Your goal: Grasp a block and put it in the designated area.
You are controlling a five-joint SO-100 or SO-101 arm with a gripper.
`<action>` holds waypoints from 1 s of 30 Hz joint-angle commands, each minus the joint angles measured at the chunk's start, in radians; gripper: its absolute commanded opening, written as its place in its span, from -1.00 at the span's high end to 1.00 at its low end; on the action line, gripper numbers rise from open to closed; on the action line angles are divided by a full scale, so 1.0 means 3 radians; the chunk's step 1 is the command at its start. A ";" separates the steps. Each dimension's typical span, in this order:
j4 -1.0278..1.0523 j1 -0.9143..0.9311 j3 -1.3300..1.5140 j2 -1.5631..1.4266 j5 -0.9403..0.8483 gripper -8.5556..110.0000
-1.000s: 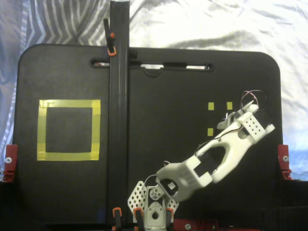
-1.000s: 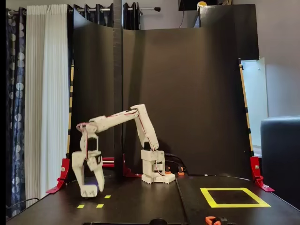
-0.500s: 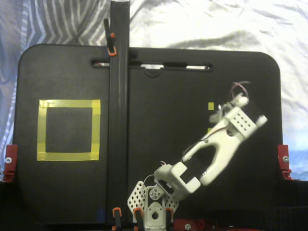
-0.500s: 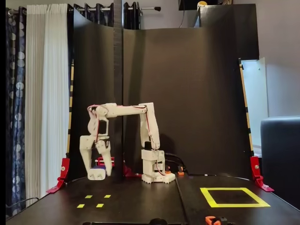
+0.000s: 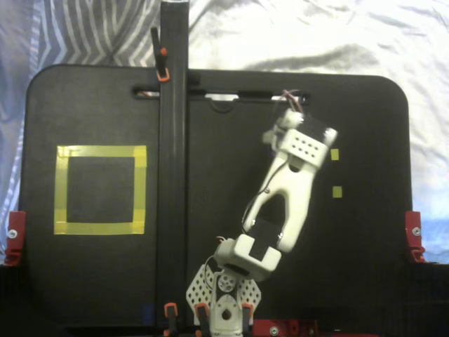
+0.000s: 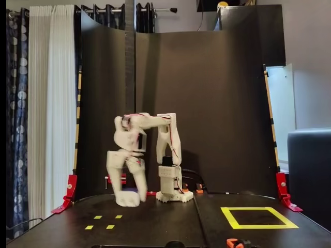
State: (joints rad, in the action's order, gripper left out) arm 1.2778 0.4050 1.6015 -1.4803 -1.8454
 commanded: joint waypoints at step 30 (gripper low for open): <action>0.0153 -0.2807 0.0046 -0.0097 0.2480 0.49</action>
State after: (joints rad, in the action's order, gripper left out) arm 1.3192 -0.3881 1.6183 -1.4803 -1.1305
